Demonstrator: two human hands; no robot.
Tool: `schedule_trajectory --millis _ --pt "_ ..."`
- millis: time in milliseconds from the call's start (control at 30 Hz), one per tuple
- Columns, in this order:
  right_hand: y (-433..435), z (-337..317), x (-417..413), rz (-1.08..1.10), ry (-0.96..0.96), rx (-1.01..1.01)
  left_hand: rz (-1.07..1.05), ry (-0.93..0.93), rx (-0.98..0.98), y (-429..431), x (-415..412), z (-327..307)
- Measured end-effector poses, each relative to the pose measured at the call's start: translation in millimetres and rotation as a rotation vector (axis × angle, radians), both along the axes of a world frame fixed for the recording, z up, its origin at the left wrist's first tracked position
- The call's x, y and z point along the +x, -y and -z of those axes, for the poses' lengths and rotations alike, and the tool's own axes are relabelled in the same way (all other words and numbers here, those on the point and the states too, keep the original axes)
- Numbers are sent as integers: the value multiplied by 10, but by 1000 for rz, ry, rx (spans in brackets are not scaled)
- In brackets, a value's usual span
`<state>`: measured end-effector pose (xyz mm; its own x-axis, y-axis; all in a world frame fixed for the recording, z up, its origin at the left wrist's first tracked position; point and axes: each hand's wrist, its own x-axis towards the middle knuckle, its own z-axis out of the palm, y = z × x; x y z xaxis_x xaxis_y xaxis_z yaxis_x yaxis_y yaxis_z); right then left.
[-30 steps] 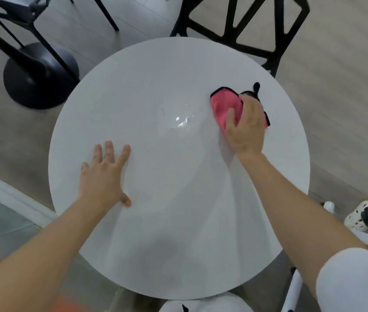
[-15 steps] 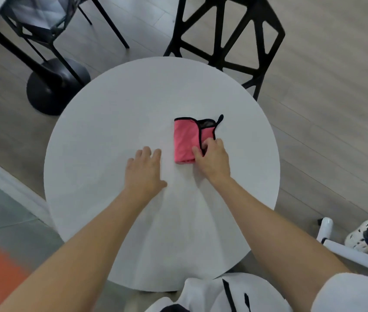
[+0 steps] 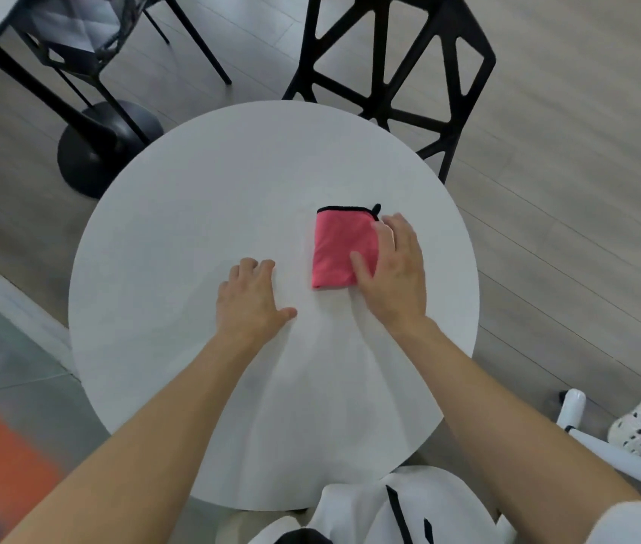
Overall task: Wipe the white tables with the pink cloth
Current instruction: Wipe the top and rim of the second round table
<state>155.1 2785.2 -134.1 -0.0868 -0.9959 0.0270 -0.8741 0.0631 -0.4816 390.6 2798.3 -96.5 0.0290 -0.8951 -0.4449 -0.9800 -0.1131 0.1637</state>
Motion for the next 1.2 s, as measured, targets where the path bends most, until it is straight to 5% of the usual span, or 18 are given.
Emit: schedule_trajectory --millis 67,167,400,500,633,733,833,933,1067,1133,1200 --pt "217 139 94 -248 -99 -13 7 26 7 -40 128 -22" --pt "311 424 481 -249 -253 133 27 69 33 -85 358 -62" --pt "-260 367 1546 -524 -152 119 31 115 126 -119 1014 -95" --pt "-149 404 1235 -451 -246 100 99 143 138 20 1316 -54" --pt "355 378 350 41 -254 197 208 158 139 229 1732 39" --pt "476 350 462 255 -297 232 282 176 146 319 2022 89" --pt "132 359 1596 135 -284 158 307 191 159 351 2292 108" --pt "-478 307 2788 -261 -233 90 321 179 165 393 2472 168" --pt "-750 324 2773 -584 -276 85 327 131 149 444 2551 254" --pt "-554 328 2340 -481 -325 102 354 139 128 437 2570 245" --pt "-206 310 1761 -156 -367 143 360 159 103 427 2572 234"
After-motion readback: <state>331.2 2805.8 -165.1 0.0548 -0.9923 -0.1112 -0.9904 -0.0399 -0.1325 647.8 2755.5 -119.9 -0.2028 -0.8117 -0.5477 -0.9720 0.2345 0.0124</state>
